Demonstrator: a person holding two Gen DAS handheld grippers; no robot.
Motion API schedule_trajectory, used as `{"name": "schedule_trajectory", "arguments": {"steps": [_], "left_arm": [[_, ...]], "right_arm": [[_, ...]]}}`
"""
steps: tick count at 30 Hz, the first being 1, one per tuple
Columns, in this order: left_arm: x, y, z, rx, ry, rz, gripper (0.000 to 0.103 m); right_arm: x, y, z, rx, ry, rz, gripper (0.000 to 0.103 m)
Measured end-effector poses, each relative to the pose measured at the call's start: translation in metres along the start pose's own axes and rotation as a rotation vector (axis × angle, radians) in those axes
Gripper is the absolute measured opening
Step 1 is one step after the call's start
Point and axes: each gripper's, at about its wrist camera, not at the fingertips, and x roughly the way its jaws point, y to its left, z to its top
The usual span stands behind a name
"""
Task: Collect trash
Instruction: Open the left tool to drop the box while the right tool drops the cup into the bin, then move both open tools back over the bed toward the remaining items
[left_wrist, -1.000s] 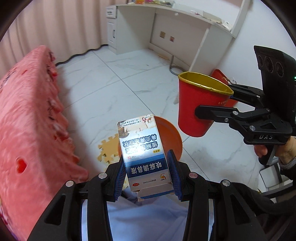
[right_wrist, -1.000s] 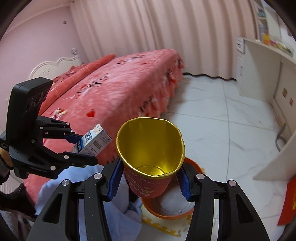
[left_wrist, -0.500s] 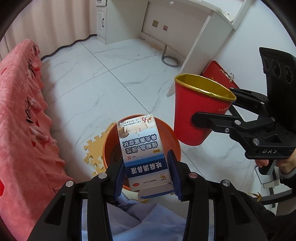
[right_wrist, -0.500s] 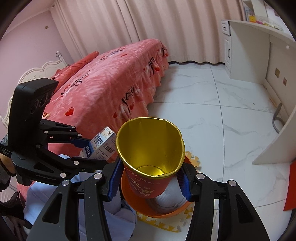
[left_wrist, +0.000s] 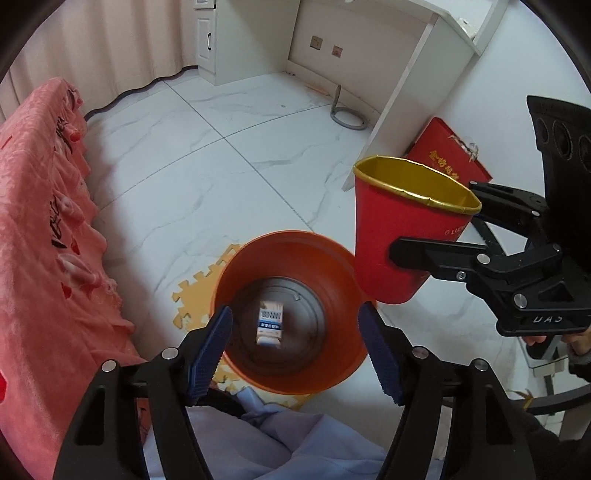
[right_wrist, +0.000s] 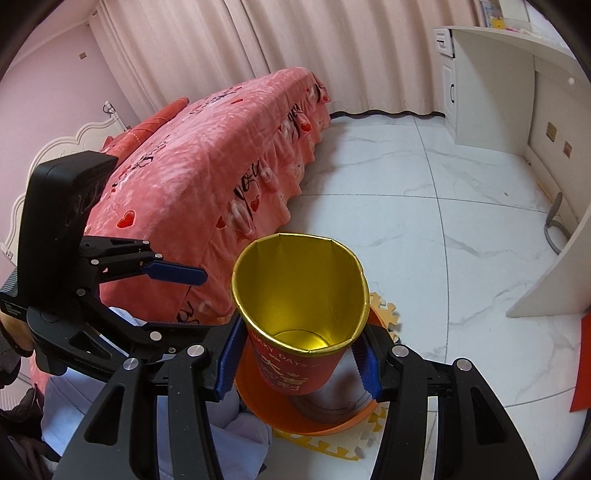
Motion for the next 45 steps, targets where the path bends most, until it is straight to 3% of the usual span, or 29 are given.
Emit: {"name": "schedule_trajectory", "arguments": {"steps": [12, 16, 21, 23, 39, 42, 45], "left_arm": [[-0.005, 0.013, -0.007, -0.031, 0.014, 0.025, 0.071], [-0.006, 0.015, -0.008, -0.039, 0.018, 0.033, 0.071], [-0.007, 0.018, -0.010, -0.045, 0.016, 0.037, 0.071], [-0.007, 0.017, -0.010, -0.046, 0.017, 0.037, 0.071], [-0.020, 0.020, -0.019, -0.049, 0.005, 0.060, 0.071], [-0.029, 0.018, -0.023, -0.046, -0.012, 0.078, 0.082], [-0.038, 0.017, -0.026, -0.047, -0.028, 0.094, 0.082]], "right_arm": [[0.011, 0.008, 0.004, -0.010, 0.014, 0.017, 0.056], [0.014, 0.009, 0.006, -0.013, 0.020, 0.004, 0.066], [0.020, 0.011, 0.005, -0.009, 0.042, -0.012, 0.067], [0.021, 0.011, 0.004, -0.003, 0.042, -0.021, 0.076], [0.006, 0.027, 0.007, -0.020, 0.027, -0.002, 0.077], [0.002, 0.034, 0.008, -0.030, 0.029, 0.009, 0.077], [-0.002, 0.043, 0.008, -0.044, 0.028, 0.014, 0.081]]}}
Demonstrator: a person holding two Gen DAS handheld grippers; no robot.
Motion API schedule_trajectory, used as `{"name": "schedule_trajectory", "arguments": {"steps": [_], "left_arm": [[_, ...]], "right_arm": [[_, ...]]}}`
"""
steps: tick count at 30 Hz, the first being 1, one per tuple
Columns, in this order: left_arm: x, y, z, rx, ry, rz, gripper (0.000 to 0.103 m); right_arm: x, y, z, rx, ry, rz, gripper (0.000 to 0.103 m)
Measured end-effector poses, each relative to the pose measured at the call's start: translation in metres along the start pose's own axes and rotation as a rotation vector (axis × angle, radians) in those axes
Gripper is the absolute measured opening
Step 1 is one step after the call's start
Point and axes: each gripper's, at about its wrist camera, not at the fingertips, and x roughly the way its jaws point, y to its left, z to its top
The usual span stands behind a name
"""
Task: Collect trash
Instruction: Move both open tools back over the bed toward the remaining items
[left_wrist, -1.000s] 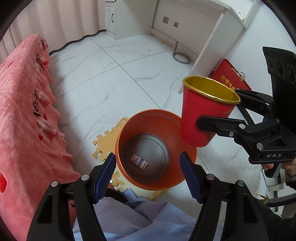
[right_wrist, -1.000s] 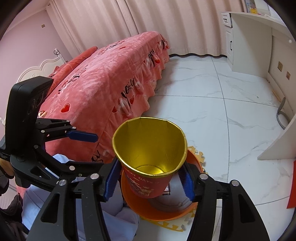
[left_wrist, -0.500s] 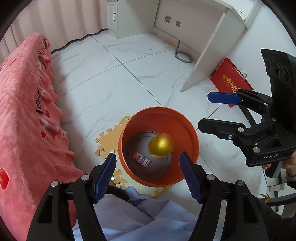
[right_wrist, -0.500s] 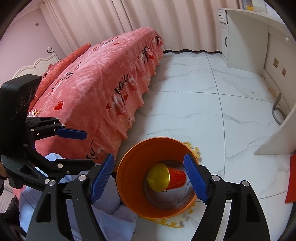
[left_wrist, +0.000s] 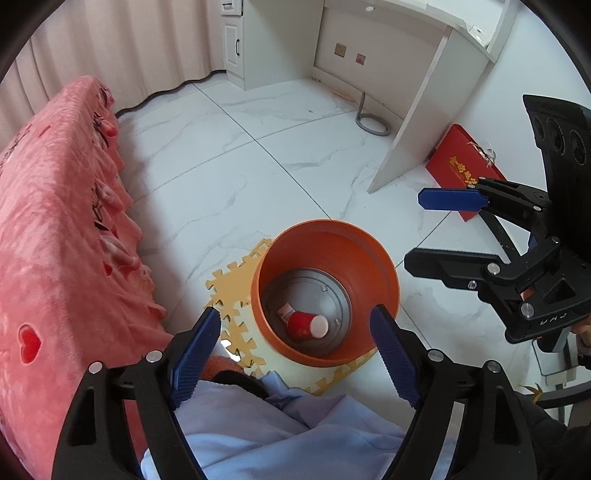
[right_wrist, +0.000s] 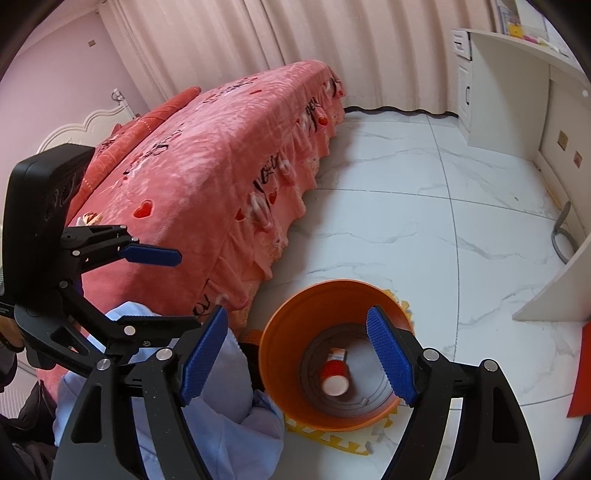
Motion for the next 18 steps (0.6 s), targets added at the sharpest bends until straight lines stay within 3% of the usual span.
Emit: {"name": "schedule_trajectory", "arguments": {"steps": [6, 15, 16, 18], "left_arm": [[-0.021, 0.003, -0.009, -0.016, -0.030, 0.046, 0.089], [-0.063, 0.010, -0.035, -0.058, -0.080, 0.109, 0.090], [-0.070, 0.011, -0.039, -0.063, -0.087, 0.119, 0.095], [-0.082, 0.013, -0.047, -0.073, -0.110, 0.145, 0.097]], "right_arm": [[-0.011, 0.020, 0.000, -0.018, -0.008, 0.016, 0.085], [-0.030, 0.066, 0.003, -0.088, -0.030, 0.051, 0.092], [-0.032, 0.076, 0.003, -0.103, -0.032, 0.060, 0.092], [-0.033, 0.089, 0.005, -0.123, -0.033, 0.074, 0.092]]}}
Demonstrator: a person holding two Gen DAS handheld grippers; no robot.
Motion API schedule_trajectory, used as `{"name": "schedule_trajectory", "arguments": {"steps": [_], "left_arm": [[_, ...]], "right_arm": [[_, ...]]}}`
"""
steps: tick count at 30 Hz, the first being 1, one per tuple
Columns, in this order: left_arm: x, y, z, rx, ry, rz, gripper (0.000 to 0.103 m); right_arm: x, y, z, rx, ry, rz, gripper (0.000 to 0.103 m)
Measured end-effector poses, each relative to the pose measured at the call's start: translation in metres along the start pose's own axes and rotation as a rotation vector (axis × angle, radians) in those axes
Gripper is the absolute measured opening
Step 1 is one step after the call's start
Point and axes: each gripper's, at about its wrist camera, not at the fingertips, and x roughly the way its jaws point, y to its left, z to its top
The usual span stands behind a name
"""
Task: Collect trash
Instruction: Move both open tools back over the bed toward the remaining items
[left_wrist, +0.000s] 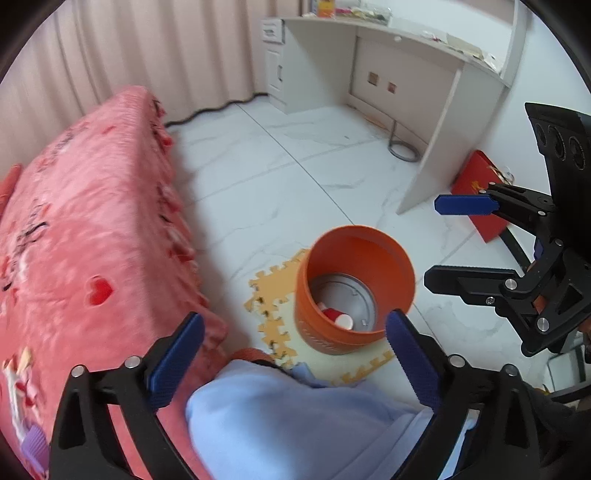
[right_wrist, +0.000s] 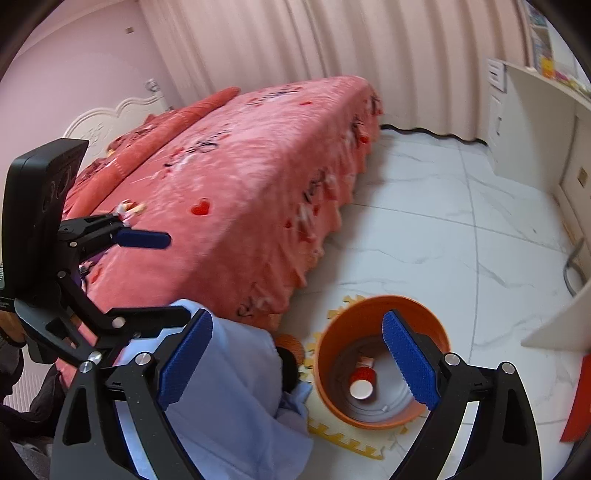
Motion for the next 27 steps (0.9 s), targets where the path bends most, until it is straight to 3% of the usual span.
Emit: {"name": "schedule_trajectory", "arguments": {"steps": [17, 27], "left_arm": [[-0.095, 0.054, -0.089, -0.175, -0.071, 0.166, 0.097], [-0.137, 0.114, -0.163, -0.390, -0.079, 0.276, 0.097]], "right_arm": [[0.017, 0.147, 0.021, -0.212, 0.019, 0.185, 0.092], [0.057, 0.256, 0.033, -0.369, 0.062, 0.334, 0.092]]}}
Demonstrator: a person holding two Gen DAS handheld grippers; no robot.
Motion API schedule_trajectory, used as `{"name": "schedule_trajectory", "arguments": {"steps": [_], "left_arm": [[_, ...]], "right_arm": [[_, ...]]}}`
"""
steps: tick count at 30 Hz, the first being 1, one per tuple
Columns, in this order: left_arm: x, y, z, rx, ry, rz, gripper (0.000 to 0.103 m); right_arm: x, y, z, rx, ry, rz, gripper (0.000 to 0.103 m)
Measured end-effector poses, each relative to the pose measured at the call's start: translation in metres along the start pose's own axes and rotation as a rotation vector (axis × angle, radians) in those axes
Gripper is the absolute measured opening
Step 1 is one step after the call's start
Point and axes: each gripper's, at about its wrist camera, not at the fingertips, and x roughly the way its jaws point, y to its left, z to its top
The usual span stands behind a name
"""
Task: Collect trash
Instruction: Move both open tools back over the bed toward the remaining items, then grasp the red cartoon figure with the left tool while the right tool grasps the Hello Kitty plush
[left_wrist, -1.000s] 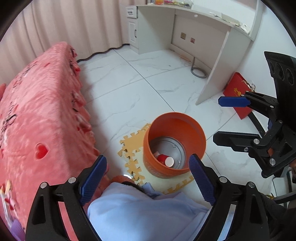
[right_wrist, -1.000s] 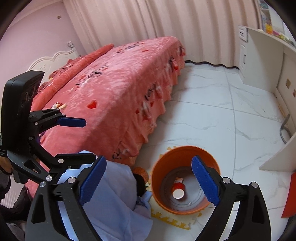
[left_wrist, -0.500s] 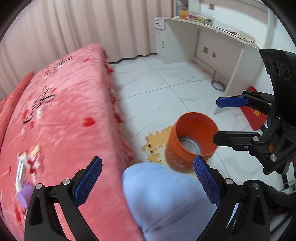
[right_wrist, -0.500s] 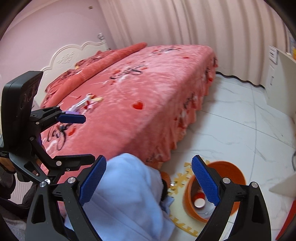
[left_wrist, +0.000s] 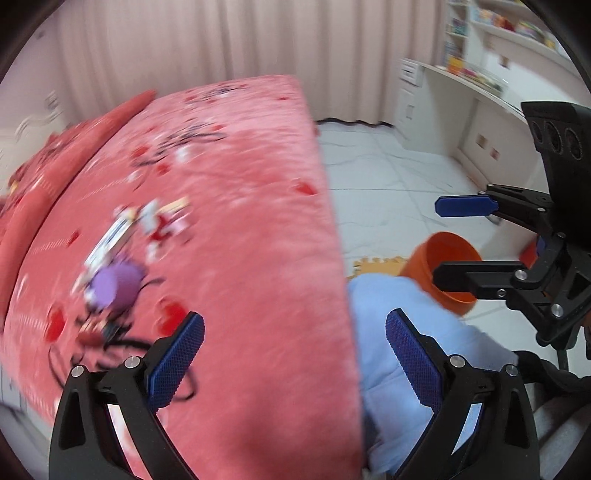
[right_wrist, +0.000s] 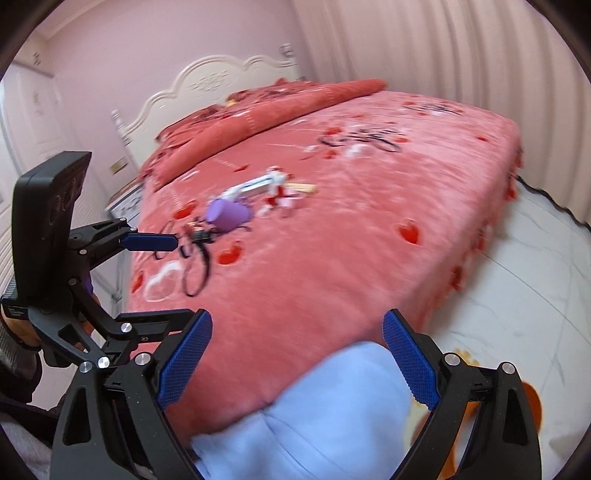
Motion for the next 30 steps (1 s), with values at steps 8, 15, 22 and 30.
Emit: {"name": "schedule_trajectory", "arguments": {"steps": [8, 15, 22, 30], "left_arm": [[-0.012, 0.083, -0.033, -0.168, 0.014, 0.104, 0.097], [-0.005, 0.144, -0.046, -0.267, 0.031, 0.157, 0.097], [0.018, 0.191, -0.051, -0.334, 0.054, 0.170, 0.097], [0.051, 0.233, -0.055, -0.361, 0.086, 0.172, 0.097]], "right_arm": [[0.060, 0.046, 0.042, -0.099, 0.032, 0.090, 0.092], [0.109, 0.067, 0.072, -0.152, 0.058, 0.123, 0.092], [0.146, 0.075, 0.090, -0.179, 0.086, 0.140, 0.092], [0.175, 0.074, 0.094, -0.163, 0.124, 0.146, 0.092]]}}
